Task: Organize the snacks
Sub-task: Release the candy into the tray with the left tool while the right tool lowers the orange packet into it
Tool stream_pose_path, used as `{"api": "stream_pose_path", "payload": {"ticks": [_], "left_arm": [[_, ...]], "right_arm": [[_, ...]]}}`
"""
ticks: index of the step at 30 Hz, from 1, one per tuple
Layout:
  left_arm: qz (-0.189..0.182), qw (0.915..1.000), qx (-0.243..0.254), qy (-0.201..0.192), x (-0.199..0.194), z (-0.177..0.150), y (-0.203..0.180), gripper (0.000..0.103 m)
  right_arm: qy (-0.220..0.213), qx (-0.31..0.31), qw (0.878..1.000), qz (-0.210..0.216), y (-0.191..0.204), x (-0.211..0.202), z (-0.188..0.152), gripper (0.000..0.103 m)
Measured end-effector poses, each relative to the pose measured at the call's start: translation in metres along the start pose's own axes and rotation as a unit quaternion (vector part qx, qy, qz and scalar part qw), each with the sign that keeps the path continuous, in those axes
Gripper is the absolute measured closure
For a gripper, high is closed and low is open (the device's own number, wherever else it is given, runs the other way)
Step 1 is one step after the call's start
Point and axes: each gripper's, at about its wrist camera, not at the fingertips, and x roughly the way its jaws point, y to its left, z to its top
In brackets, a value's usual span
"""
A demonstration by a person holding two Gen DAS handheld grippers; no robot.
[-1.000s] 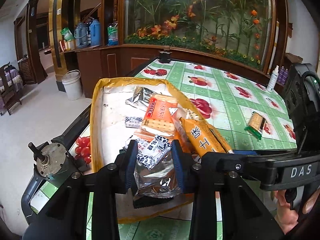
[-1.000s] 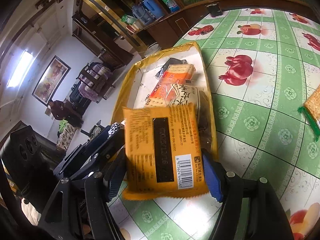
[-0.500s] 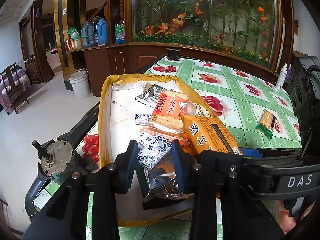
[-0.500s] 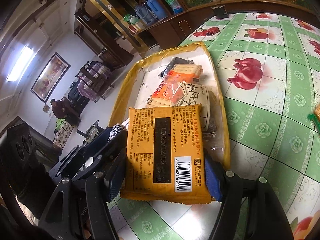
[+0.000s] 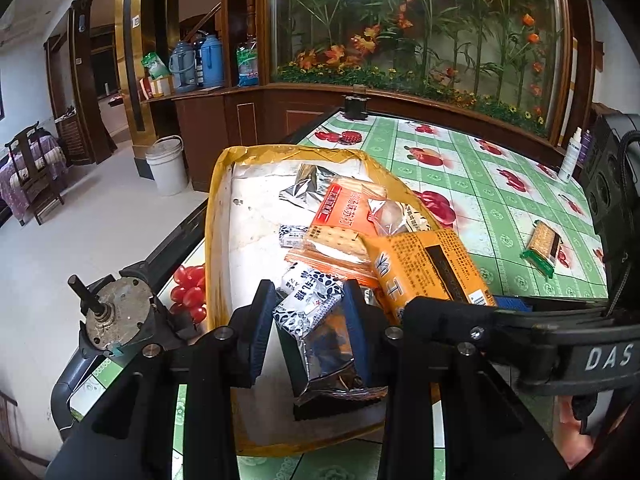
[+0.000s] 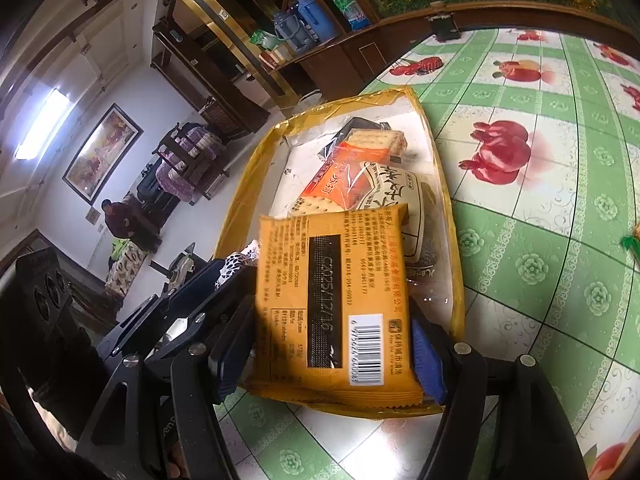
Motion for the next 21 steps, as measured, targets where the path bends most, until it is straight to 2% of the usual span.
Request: {"api": "stream_pose_path", "payload": {"ticks": [7, 8, 10, 12, 17, 21], "left_arm": [[-0.002, 1.0000, -0.005, 0.002, -0.005, 0.002, 0.003, 0.067], [-0.001, 1.0000, -0.004, 0.000, -0.007, 0.003, 0.002, 0.065], [-0.001, 1.0000, -0.002, -0.008, -0.013, 0.004, 0.000, 0.050], [0.003, 0.9999, 0.001, -0.014, -0.017, 0.006, -0.001, 0.043], [0.004, 0.9998, 0.007, -0.021, -0.025, 0.010, -0.005, 0.043], [-0.002, 0.9994, 0.017, -0.031, -0.035, 0.015, -0.013, 0.043]], "right_arm": [[-0.009, 0.009, 1.000, 0.014, -0.003, -0.012, 0.002, 0.031], [-0.011, 0.010, 1.000, 0.015, -0.004, -0.014, 0.002, 0.031], [-0.016, 0.012, 1.000, 0.020, -0.005, -0.020, 0.003, 0.031], [-0.022, 0.015, 0.999, 0.025, -0.007, -0.028, 0.003, 0.031], [-0.039, 0.026, 0.998, 0.034, -0.018, -0.052, 0.002, 0.031], [-0.058, 0.051, 0.996, 0.037, -0.042, -0.081, 0.000, 0.031]]}}
